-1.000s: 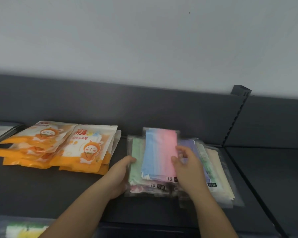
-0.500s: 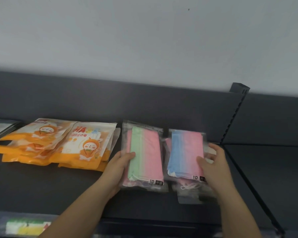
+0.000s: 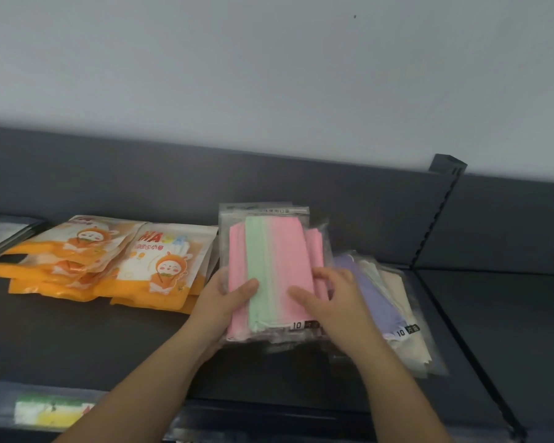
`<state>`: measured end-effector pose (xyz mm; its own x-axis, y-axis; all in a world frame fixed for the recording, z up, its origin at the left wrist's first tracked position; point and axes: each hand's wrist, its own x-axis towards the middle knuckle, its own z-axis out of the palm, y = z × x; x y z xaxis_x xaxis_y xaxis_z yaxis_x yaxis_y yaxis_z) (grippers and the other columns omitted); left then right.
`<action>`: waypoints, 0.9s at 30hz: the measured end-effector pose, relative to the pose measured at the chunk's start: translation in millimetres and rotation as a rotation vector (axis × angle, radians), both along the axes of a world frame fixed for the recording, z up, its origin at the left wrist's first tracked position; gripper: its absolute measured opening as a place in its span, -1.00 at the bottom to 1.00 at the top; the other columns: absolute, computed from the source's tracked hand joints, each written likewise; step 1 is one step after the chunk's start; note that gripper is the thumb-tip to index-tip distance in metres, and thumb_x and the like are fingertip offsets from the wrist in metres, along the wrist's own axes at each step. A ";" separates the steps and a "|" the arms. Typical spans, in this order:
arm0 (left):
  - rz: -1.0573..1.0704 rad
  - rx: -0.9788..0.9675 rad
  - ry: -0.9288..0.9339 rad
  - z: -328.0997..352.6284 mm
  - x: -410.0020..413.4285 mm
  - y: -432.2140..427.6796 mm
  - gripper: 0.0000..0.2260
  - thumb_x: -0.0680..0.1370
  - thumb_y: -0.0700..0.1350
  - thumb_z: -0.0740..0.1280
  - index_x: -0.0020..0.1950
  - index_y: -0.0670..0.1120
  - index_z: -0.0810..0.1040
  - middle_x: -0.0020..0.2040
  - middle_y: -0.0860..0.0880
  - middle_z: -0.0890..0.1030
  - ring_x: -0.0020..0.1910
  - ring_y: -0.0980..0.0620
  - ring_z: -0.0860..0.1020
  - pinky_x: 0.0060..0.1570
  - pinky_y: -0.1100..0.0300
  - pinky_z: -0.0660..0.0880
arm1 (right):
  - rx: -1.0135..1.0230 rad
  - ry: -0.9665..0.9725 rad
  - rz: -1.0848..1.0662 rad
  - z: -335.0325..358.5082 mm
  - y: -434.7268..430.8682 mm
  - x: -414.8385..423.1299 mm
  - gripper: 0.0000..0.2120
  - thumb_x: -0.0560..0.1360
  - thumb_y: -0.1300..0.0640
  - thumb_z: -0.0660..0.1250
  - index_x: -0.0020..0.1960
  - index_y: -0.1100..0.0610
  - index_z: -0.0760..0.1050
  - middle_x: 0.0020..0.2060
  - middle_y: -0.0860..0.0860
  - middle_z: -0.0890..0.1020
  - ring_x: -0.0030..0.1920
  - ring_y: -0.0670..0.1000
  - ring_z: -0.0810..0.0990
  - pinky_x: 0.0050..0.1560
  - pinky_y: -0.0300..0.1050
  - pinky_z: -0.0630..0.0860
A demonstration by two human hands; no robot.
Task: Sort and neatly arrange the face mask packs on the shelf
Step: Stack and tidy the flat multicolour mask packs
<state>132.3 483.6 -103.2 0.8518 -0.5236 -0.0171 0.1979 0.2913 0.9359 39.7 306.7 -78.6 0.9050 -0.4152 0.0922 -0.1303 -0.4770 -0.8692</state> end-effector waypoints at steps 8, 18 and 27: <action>0.091 -0.026 0.146 -3.7 5.8 3.1 -0.65 0.60 0.03 0.30 0.33 -0.08 0.46 0.17 -0.20 0.66 0.13 -0.23 0.65 0.17 -0.23 0.54 | 0.296 -0.215 -0.156 -6.7 -23.1 -2.9 -0.56 0.47 0.27 0.47 0.25 0.03 0.38 0.16 -0.09 0.55 0.09 -0.08 0.58 -0.27 -0.22 0.62; 0.101 -0.164 0.318 -3.7 8.6 6.2 -0.77 0.61 -0.14 0.24 0.26 -0.10 0.49 0.10 -0.21 0.67 0.10 -0.27 0.64 -0.09 -0.09 0.61 | 0.338 -0.328 -0.364 -3.3 -58.6 -21.8 -0.48 0.53 0.28 0.40 0.38 -0.03 0.28 0.22 0.05 0.53 0.03 -0.09 0.59 -0.15 -0.16 0.53; 0.042 -0.015 0.199 -5.9 12.9 2.2 -0.66 0.57 -0.17 0.36 0.35 -0.08 0.49 0.20 -0.20 0.65 0.16 -0.28 0.63 0.22 -0.36 0.47 | 0.762 -0.592 -0.464 3.3 -61.1 -25.3 -0.49 0.56 0.29 0.35 0.48 0.10 0.36 0.19 0.00 0.67 0.15 0.08 0.67 0.11 0.10 0.62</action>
<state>145.2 485.7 -109.1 0.8536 -0.4889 -0.1798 0.3657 0.3165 0.8753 14.4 245.6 -75.3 0.5400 -0.8409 0.0359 0.3810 0.2062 -0.9013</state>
